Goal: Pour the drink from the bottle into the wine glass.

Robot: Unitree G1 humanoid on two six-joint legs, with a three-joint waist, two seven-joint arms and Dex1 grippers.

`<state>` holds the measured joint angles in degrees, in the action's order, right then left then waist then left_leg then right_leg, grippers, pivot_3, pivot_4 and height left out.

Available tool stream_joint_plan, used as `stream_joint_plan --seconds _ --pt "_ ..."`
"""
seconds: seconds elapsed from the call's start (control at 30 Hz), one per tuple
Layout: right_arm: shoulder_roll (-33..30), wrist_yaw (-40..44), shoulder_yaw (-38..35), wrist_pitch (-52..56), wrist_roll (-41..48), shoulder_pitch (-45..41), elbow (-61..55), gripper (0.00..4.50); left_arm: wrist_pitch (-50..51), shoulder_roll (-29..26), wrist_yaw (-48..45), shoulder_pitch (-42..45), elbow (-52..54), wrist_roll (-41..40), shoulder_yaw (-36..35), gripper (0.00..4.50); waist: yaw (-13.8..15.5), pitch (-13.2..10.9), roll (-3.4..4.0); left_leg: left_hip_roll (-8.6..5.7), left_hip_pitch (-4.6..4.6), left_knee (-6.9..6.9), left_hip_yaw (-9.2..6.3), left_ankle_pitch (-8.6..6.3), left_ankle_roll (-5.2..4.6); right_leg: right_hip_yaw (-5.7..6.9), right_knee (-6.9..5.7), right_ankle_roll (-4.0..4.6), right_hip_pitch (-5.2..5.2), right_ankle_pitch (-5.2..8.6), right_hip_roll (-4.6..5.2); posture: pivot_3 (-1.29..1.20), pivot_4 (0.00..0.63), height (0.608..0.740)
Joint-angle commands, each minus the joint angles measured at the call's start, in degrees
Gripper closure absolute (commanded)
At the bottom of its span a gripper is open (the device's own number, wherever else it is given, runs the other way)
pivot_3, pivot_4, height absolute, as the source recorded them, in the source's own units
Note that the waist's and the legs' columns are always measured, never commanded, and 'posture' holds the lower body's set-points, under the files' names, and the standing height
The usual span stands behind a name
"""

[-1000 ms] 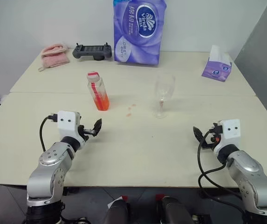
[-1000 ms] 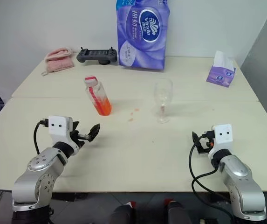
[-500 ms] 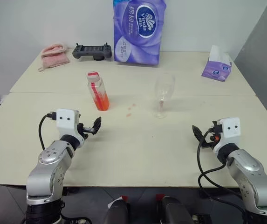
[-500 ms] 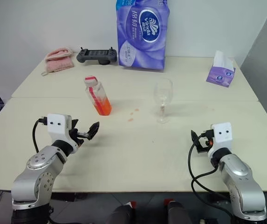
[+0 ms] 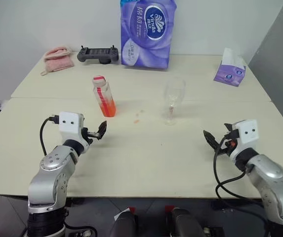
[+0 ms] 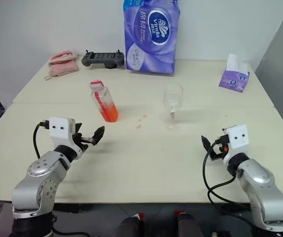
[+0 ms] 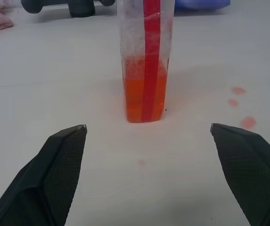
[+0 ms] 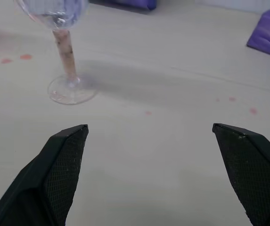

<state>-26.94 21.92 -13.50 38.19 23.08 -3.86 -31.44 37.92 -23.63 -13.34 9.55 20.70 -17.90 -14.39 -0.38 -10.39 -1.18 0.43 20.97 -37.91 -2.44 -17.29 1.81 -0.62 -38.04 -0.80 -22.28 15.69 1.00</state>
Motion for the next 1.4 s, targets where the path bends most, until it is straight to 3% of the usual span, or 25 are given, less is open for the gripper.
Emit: stream_joint_plan --seconds 0.03,0.23,0.5,1.03,1.4 --pt "-3.1 6.7 -3.0 1.5 9.3 -5.8 -2.7 0.00 -2.0 -1.5 -1.3 2.1 -0.7 0.4 -0.4 0.02 -0.1 0.0 0.00 0.01 -0.01 -0.01 0.00 0.00 0.00 0.00 -0.02 0.00 0.00 0.00 -0.02 0.00 0.150 0.740" --pt "-7.4 12.5 -2.8 4.5 18.1 -12.0 -1.2 0.00 -2.9 -2.7 -2.4 4.8 -3.6 0.8 -0.4 0.02 0.0 0.0 -0.03 0.02 0.03 -0.02 -0.09 0.00 -0.02 0.08 -0.01 0.03 0.03 -0.01 -0.04 0.00 0.150 0.740" --pt "-9.0 12.8 -0.5 4.9 19.7 -16.9 0.5 0.00 -5.1 -2.8 -3.4 9.4 -7.8 2.4 1.5 0.02 0.3 0.0 -0.06 -0.03 0.09 -0.03 -0.13 -0.01 -0.03 0.12 0.02 0.04 0.00 -0.02 0.04 0.00 0.150 0.740" --pt "-8.6 8.9 -0.3 5.3 21.0 -15.2 -2.6 0.00 -13.5 -0.7 -4.3 21.1 -21.9 4.6 4.0 0.02 0.3 0.0 -0.07 -0.03 0.12 -0.06 -0.13 0.01 0.00 0.14 0.00 0.04 -0.02 -0.03 0.05 0.00 0.150 0.740" --pt "-9.7 7.0 -0.8 5.9 22.0 -14.8 -3.5 0.00 -24.6 0.5 -5.1 28.8 -39.0 7.4 4.9 0.02 0.3 0.0 -0.07 -0.05 0.13 -0.06 -0.13 0.01 0.00 0.16 -0.01 0.04 -0.02 -0.03 0.06 0.00 0.150 0.740"
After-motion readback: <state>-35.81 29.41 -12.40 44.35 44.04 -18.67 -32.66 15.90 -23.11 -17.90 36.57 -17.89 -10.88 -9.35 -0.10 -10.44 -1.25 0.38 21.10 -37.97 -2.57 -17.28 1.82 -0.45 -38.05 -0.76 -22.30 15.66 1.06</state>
